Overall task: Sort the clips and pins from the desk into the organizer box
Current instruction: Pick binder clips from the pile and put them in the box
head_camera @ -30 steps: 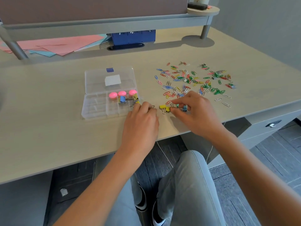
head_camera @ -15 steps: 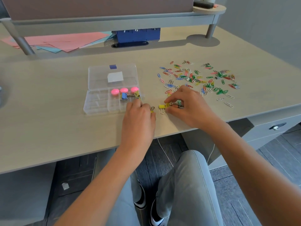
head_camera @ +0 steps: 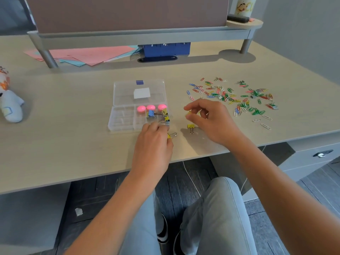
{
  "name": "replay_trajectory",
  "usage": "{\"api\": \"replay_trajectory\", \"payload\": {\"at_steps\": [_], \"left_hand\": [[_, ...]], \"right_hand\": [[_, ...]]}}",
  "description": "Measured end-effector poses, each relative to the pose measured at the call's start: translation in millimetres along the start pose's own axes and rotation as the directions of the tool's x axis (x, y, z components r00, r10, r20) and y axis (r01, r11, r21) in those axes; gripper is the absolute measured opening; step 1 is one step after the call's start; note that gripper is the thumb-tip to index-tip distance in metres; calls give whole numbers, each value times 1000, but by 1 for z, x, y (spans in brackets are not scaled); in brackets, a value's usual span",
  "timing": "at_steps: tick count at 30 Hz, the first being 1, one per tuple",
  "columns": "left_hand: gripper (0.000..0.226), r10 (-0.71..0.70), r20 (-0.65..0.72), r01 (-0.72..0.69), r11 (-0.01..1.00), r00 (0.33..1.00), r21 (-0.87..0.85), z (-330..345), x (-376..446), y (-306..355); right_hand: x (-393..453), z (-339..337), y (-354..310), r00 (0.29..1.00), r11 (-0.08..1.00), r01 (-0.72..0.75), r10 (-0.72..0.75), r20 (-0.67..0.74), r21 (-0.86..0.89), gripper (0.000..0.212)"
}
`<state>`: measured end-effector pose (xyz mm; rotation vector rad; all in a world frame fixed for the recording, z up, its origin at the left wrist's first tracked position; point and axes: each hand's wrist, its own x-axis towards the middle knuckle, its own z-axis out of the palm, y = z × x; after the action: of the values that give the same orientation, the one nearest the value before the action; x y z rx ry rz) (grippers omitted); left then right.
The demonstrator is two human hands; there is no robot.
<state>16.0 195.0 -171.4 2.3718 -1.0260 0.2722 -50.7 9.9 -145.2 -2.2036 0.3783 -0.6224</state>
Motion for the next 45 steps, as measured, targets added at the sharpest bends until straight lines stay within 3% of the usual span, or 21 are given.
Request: {"api": "replay_trajectory", "payload": {"at_steps": [5, 11, 17, 24, 34, 45], "left_hand": [[19, 21, -10, -22, 998, 1000, -63, -12, -5, -21], [17, 108, -36, -109, 994, 993, -31, -26, 1, -53], [16, 138, 48, -134, 988, 989, -82, -25, -1, -61], [16, 158, 39, -155, 985, 987, -81, -26, -16, -57], [14, 142, -18, -143, 983, 990, -111, -27, -27, -59], [18, 150, -17, -151, 981, 989, -120, -24, -31, -61]], "right_hand": [[13, 23, -27, 998, 998, -58, 58, -19, 14, 13], [28, 45, -51, 966, 938, -252, 260, 0, 236, 14], [32, 58, -60, 973, 973, -228, 229, -19, 38, 15], [28, 65, -64, 984, 983, -174, 172, -38, -55, 2], [25, 74, -72, 980, 922, -194, 201, -14, -336, 6], [11, 87, -70, 979, 877, -203, 172, -111, -435, 10]]}}
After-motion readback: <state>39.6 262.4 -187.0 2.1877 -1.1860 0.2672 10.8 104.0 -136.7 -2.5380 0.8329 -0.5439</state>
